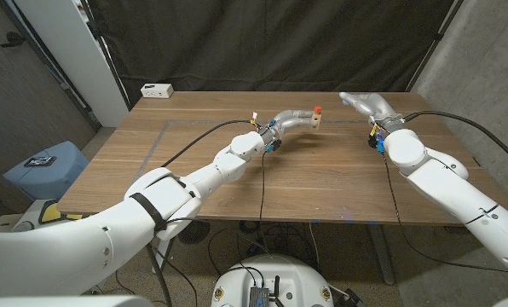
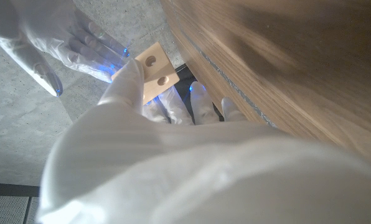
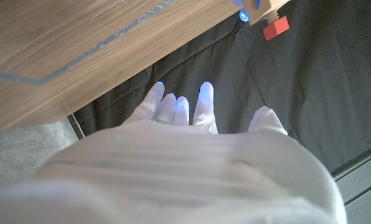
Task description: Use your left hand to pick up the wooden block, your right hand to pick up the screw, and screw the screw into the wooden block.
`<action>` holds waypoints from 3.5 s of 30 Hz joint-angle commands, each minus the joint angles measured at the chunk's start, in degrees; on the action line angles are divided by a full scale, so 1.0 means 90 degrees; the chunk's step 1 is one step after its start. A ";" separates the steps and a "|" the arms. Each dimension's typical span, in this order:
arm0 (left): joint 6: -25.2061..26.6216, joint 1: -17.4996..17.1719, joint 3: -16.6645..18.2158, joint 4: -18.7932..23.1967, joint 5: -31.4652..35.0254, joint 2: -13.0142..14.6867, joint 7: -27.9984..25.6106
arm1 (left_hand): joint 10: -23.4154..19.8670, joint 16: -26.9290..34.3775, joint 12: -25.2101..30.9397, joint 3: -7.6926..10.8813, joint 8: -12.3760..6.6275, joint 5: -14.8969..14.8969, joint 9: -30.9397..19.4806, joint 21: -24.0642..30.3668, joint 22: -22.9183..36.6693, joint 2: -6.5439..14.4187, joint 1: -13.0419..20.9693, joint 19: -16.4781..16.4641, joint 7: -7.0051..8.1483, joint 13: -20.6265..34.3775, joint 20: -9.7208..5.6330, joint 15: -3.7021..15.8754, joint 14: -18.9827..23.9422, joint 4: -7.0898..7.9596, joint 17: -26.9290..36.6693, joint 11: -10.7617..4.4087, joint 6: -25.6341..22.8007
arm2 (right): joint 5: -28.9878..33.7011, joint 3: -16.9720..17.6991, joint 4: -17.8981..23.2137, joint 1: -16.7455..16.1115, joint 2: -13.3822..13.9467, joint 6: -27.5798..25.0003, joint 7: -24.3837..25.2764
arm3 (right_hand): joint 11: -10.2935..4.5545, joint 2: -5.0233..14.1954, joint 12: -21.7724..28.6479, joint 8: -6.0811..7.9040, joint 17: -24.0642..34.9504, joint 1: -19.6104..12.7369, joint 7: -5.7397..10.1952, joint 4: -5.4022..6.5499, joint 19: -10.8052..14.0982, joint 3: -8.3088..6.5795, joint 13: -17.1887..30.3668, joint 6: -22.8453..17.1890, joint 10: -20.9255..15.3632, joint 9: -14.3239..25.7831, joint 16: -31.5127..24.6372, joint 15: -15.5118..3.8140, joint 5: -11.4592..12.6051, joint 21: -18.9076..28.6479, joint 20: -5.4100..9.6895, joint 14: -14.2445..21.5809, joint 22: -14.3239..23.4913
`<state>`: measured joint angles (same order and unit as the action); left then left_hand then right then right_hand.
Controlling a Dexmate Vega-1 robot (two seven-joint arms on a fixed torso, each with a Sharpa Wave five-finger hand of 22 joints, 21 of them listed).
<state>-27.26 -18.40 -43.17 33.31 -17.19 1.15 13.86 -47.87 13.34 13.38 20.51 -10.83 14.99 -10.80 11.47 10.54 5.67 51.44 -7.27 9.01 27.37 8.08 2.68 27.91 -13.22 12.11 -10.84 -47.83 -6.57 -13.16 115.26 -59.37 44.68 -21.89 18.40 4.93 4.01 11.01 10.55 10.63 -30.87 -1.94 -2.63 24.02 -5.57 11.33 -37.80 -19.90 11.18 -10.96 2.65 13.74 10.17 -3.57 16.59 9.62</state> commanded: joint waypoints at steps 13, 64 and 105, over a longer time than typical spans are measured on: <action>-0.0054 -0.0136 0.0010 0.0201 0.0051 0.0065 -0.0136 | -0.0031 0.0042 0.0040 0.0481 -0.0072 0.0035 -0.0031 0.0064 0.0011 0.0142 -0.0123 -0.0022 -0.0143 0.0178 0.0007 0.0239 0.0009 0.0455 0.0024 -0.0005 -0.0227 | -0.1235 -0.0034 -0.0817 -0.0254 -0.0709 0.1757 0.0548 | 0.0108 0.0010 -0.0090 -0.0053 0.0090 0.0184 0.0070 -0.0046 -0.0492 0.0034 0.0027 0.0684 0.0665 -0.0062 0.0063 0.0159 -0.0262 -0.0019 -0.0017 -0.0633 0.0002; 0.0187 -0.0476 0.0000 0.1007 0.0085 0.0410 -0.0213 | -0.0030 0.0041 0.0045 0.0484 -0.0071 0.0030 -0.0032 0.0066 0.0011 0.0141 -0.0127 -0.0026 -0.0110 0.0176 -0.0002 0.0244 0.0005 0.0453 0.0022 -0.0012 -0.0233 | -0.1842 -0.0613 -0.1434 -0.0338 -0.1343 0.3320 0.0350 | -0.0049 0.0312 -0.0111 -0.0017 0.0131 0.0977 0.0302 0.0159 -0.2108 0.0083 -0.0093 0.1121 0.2398 -0.0109 0.0073 0.0435 -0.0378 -0.0027 0.0022 -0.2407 0.0008; 0.0108 -0.0369 -0.0005 0.0682 0.0042 0.0264 -0.0122 | -0.0045 0.0044 0.0052 0.0488 -0.0075 0.0028 -0.0033 0.0067 0.0011 0.0143 -0.0128 -0.0030 -0.0129 0.0174 -0.0007 0.0242 0.0014 0.0455 0.0020 -0.0003 -0.0248 | -0.1928 -0.0856 -0.1485 -0.0205 -0.1358 0.3350 0.0057 | -0.0007 0.0432 -0.0096 0.0019 0.0133 0.1102 0.0539 0.0178 -0.2381 0.0004 -0.0102 0.1027 0.2900 -0.0117 0.0044 0.0464 -0.0365 0.0015 0.0044 -0.2815 0.0012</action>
<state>-25.14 -22.60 -43.18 41.77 -16.47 4.49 12.01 -47.73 13.32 13.64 20.51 -11.05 14.96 -10.81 11.47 10.52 5.49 51.26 -7.27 9.01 27.37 8.08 2.68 27.91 -13.22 12.11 -10.97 -47.83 -23.66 -20.56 101.98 -61.53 32.38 8.55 19.31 4.82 7.56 9.93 10.39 11.58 -21.13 2.59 -1.10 2.96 -4.99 10.40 -28.25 5.55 10.14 -10.18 6.75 10.38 9.98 -2.76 -8.33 9.62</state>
